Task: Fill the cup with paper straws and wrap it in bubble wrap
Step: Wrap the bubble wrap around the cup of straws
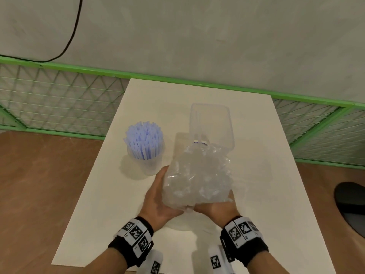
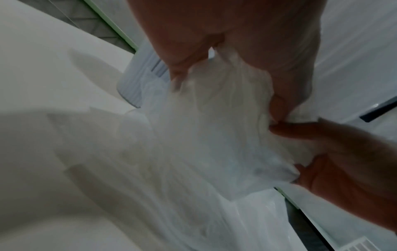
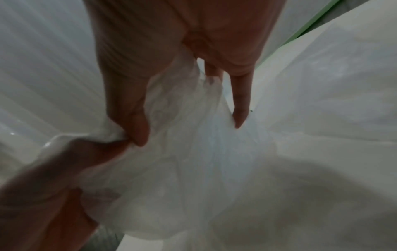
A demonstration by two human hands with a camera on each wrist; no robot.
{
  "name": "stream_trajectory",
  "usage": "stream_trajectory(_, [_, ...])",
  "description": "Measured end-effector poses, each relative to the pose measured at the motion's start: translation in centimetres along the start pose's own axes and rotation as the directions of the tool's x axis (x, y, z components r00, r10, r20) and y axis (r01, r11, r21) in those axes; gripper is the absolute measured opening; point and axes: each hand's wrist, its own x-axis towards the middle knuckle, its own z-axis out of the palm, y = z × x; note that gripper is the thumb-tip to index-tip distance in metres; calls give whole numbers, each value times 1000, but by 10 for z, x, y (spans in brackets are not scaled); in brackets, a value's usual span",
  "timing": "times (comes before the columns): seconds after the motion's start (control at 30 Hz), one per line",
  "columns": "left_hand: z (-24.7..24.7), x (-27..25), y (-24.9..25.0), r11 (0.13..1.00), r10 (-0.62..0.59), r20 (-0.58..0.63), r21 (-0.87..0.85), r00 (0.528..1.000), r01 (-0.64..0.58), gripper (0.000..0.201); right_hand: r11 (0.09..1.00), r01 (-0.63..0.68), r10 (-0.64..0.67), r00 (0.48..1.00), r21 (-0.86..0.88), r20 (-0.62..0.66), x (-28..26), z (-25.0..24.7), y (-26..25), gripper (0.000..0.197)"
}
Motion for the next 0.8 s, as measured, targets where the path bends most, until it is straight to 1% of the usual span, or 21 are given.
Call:
stream_trajectory(0.07, [-5, -3, -5, 1000, -20, -19, -20, 1000, 19, 93, 999, 50, -50, 998, -9, -36, 7, 14, 1, 69])
stream_trajectory(0.13, [-11, -5, -19, 999, -24, -39, -23, 999, 23, 100, 993, 113, -108, 989, 42, -105, 10, 28, 8, 79])
stream_trajectory(0.2, [-16, -2, -29, 997, -73, -50, -7, 996, 72, 106, 981, 190, -185, 974, 29, -128, 13, 36, 14, 85])
stream_trajectory(0.27, [-18, 3, -34, 996, -94, -68, -17, 993, 93, 108, 965, 257, -261, 958, -47, -117, 19, 35, 15, 106])
stream_trajectory(0.3, [-19, 6, -37, 995, -94, -71, -20, 993, 93, 110, 959, 268, -276, 957, -92, -88, 20, 31, 13, 116])
stream_trajectory(0.37, [-22, 10, -37, 995, -99, -75, -12, 992, 98, 112, 933, 310, -321, 946, -183, -35, 15, 17, 6, 125])
stream_trajectory(0.4, [-23, 12, -38, 995, -100, -81, -7, 992, 100, 112, 925, 318, -331, 943, -207, -35, 10, 9, 1, 123])
stream_trajectory(0.43, [-24, 12, -38, 995, -102, -84, -6, 991, 102, 112, 925, 325, -343, 937, -199, -66, 2, 1, -6, 118])
stream_trajectory(0.5, [-24, 11, -39, 994, -107, -85, -23, 991, 106, 111, 913, 379, -400, 906, -152, -140, -13, -10, -20, 103])
stream_trajectory(0.53, [-24, 11, -40, 994, -104, -86, -36, 991, 102, 110, 898, 415, -435, 887, -150, -153, -18, -12, -28, 96])
stream_trajectory(0.57, [-24, 10, -41, 994, -104, -84, -46, 991, 100, 109, 883, 441, -463, 874, -157, -147, -21, -13, -35, 90])
stream_trajectory(0.67, [-25, 9, -42, 992, -100, -67, -84, 993, 94, 108, 857, 473, -501, 858, -205, -116, -21, -7, -49, 78])
stream_trajectory(0.8, [-24, 10, -38, 985, -101, -60, -147, 993, 92, 106, 809, 510, -572, 798, -292, -190, -18, 0, -58, 63])
